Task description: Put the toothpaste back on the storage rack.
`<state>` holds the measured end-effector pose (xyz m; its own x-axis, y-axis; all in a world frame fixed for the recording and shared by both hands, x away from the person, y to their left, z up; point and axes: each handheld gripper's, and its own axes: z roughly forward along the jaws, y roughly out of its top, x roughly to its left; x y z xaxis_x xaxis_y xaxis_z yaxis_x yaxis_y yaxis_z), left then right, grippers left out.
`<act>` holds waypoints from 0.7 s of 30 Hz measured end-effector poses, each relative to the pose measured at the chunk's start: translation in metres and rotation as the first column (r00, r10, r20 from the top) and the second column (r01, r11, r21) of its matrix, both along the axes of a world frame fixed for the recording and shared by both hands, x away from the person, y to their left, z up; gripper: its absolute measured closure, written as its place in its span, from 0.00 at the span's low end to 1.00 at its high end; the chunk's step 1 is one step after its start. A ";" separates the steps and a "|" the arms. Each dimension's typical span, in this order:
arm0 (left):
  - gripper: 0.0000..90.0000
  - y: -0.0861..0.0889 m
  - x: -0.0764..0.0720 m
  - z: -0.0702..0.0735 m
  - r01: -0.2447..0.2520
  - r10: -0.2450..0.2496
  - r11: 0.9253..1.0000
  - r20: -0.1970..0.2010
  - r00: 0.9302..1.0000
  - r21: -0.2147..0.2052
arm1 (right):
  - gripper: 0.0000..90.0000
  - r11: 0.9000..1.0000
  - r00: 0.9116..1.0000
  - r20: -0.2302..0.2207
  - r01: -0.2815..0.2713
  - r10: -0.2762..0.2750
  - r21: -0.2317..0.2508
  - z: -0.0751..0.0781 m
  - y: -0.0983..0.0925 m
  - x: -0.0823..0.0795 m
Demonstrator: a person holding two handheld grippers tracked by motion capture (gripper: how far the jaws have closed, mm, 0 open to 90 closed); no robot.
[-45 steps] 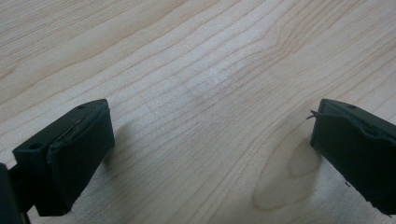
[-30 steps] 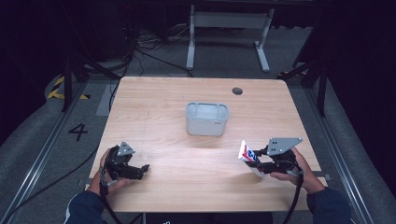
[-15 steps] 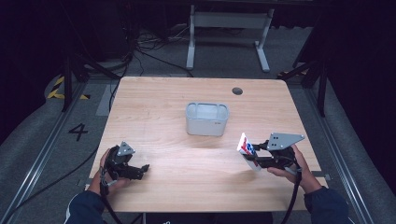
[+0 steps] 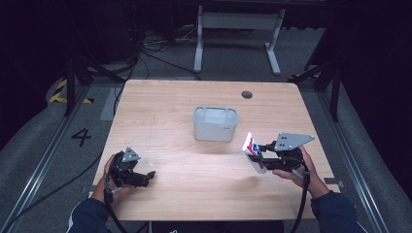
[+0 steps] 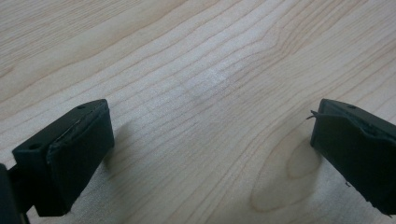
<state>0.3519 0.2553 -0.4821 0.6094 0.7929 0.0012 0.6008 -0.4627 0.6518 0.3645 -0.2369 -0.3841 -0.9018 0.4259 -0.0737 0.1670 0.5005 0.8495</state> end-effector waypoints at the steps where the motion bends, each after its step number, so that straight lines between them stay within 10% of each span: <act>1: 0.00 0.000 0.000 0.000 -0.004 0.004 1.000 -0.006 1.000 -0.002 | 0.70 1.000 1.000 0.001 0.002 -0.002 0.004 0.001 0.001 0.001; 21: 0.00 -0.001 -0.001 0.000 -0.012 0.012 1.000 -0.010 1.000 -0.008 | 0.70 0.998 0.998 0.059 -0.008 0.004 0.063 0.038 0.030 0.016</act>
<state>0.3505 0.2545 -0.4823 0.5997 0.8001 -0.0111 0.6126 -0.4501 0.6496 0.3806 -0.2066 -0.3465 -0.8992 0.4260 -0.0997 0.1132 0.4466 0.8875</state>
